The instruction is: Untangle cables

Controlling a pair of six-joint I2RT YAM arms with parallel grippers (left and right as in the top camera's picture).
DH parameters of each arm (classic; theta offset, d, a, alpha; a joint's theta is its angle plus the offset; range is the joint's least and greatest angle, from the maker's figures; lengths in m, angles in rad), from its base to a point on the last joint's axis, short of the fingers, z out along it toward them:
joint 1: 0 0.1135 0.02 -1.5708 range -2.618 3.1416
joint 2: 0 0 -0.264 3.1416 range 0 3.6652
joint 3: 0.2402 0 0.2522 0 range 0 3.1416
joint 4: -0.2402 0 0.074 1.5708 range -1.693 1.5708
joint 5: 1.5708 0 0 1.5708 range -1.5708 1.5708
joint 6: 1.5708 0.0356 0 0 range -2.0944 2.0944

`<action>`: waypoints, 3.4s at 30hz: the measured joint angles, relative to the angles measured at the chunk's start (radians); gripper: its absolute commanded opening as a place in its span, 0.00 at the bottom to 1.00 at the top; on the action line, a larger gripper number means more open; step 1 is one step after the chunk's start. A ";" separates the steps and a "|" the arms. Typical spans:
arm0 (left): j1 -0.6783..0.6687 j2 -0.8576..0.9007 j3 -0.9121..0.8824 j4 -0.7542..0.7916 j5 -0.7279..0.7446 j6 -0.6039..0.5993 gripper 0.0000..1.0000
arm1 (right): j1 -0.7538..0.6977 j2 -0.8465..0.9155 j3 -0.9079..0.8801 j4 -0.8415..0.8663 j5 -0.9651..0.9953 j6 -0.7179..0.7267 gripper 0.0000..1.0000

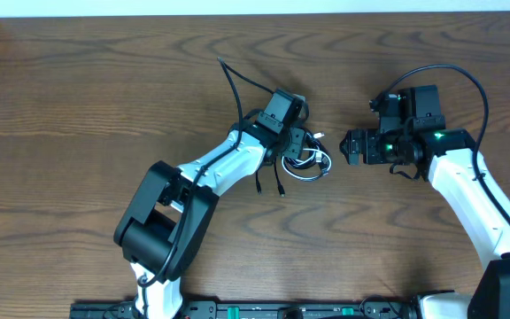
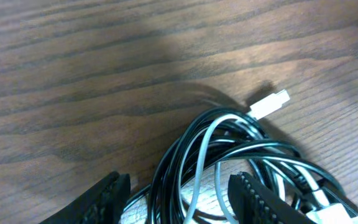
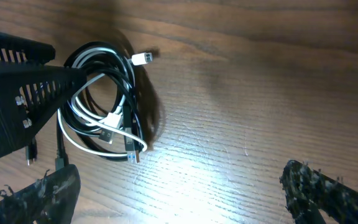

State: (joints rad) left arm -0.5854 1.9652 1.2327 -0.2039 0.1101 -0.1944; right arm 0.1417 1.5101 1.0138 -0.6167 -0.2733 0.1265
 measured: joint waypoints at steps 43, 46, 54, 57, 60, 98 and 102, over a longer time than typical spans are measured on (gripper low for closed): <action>-0.007 -0.060 -0.015 -0.163 0.383 0.008 0.08 | 0.010 0.137 0.000 0.008 -0.169 -0.078 0.74; -0.008 -0.060 -0.015 -0.163 0.386 0.008 0.08 | 0.040 0.163 0.001 0.006 -0.207 -0.079 0.65; -0.008 -0.060 -0.015 -0.164 0.386 0.008 0.08 | 0.104 0.193 0.001 0.006 -0.200 -0.086 0.18; -0.008 -0.060 -0.015 -0.163 0.386 0.008 0.08 | 0.104 0.193 0.001 0.000 -0.168 -0.085 0.20; -0.008 -0.060 -0.015 -0.164 0.386 0.008 0.08 | 0.104 0.193 0.001 -0.003 -0.138 -0.086 0.25; -0.008 -0.060 -0.015 -0.174 0.386 0.008 0.08 | 0.107 0.193 0.001 -0.031 -0.123 -0.082 0.14; -0.008 -0.060 -0.015 -0.174 0.385 0.008 0.08 | 0.113 0.193 0.001 -0.031 -0.122 -0.083 0.01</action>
State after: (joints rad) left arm -0.5930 1.9057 1.2175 -0.3782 0.4953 -0.1864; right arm 0.2546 1.7027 1.0149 -0.6479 -0.3954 0.0437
